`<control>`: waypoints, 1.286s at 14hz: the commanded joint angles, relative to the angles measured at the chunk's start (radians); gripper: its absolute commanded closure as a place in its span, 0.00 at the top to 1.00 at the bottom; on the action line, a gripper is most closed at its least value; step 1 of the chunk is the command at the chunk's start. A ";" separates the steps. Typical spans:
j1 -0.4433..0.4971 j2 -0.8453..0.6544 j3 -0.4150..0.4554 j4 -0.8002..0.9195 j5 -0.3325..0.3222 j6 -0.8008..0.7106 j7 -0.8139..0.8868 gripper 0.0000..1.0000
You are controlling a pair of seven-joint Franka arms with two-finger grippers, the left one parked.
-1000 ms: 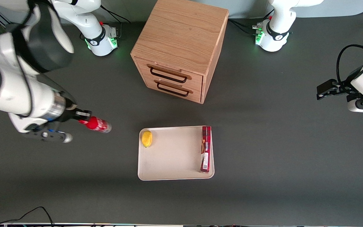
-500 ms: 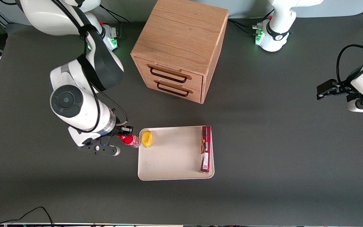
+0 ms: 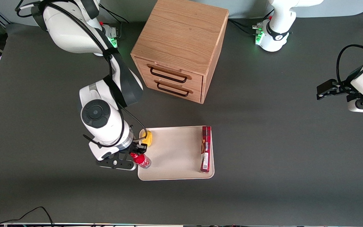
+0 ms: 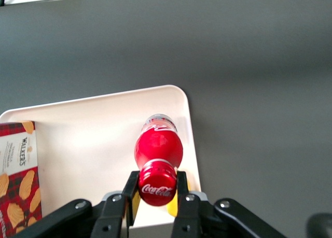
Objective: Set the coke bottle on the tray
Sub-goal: 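Carry the bottle with the right gripper over the white tray, then lower the bottle onto the tray beside the lemon and open the right gripper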
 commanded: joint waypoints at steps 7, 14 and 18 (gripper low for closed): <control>0.021 0.100 -0.022 0.059 -0.003 0.053 0.006 0.00; 0.016 0.109 -0.022 0.056 -0.040 0.077 0.006 1.00; 0.004 0.068 -0.020 0.055 -0.042 0.005 0.002 1.00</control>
